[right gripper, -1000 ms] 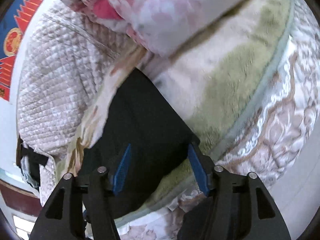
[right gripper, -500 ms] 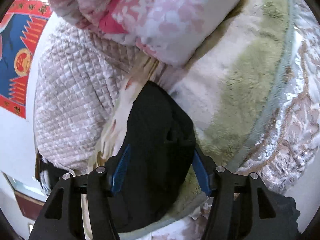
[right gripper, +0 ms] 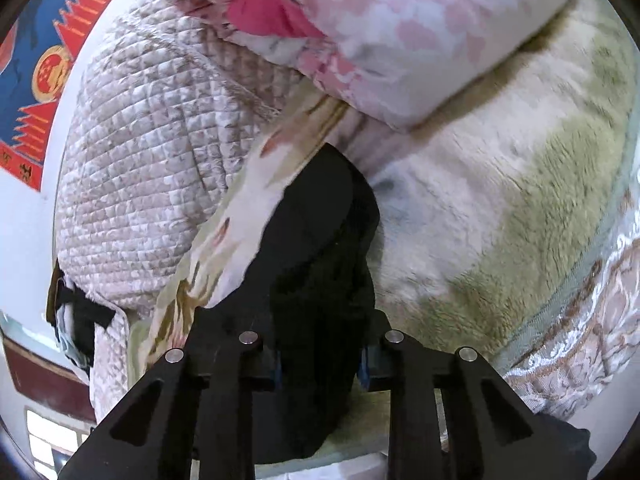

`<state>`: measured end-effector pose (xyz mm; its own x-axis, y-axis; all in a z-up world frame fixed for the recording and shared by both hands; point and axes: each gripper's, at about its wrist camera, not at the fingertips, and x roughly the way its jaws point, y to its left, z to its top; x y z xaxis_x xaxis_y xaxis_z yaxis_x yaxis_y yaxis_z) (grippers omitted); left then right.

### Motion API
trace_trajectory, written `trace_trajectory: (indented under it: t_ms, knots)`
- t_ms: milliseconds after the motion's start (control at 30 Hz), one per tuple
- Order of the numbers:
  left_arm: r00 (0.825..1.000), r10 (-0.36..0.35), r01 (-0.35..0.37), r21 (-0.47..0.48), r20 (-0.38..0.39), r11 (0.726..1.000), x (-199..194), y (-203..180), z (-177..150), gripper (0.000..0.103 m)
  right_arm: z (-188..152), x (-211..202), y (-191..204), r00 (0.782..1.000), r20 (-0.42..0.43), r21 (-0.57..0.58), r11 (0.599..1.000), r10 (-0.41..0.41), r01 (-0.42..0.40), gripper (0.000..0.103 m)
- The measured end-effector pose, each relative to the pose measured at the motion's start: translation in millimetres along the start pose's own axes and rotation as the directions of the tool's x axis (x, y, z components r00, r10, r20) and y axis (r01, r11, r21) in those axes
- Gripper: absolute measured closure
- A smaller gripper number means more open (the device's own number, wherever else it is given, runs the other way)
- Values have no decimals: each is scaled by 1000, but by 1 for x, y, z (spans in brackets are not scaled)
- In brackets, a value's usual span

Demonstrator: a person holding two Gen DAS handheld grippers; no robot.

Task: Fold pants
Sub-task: 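Lift the pants side with the right gripper and fold it toward the left gripper, then lower the folded side onto the pants and open the right gripper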

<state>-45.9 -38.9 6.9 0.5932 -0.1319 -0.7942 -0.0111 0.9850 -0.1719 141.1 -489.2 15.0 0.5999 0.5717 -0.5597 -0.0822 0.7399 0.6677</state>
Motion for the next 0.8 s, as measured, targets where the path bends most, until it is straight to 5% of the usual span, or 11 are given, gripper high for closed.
trace_trajectory:
  t_ms: [800]
  knots:
    - [999, 0, 2, -41, 49, 999, -11, 16, 7, 61, -16, 8, 125, 996, -47, -302, 949, 81, -92, 78]
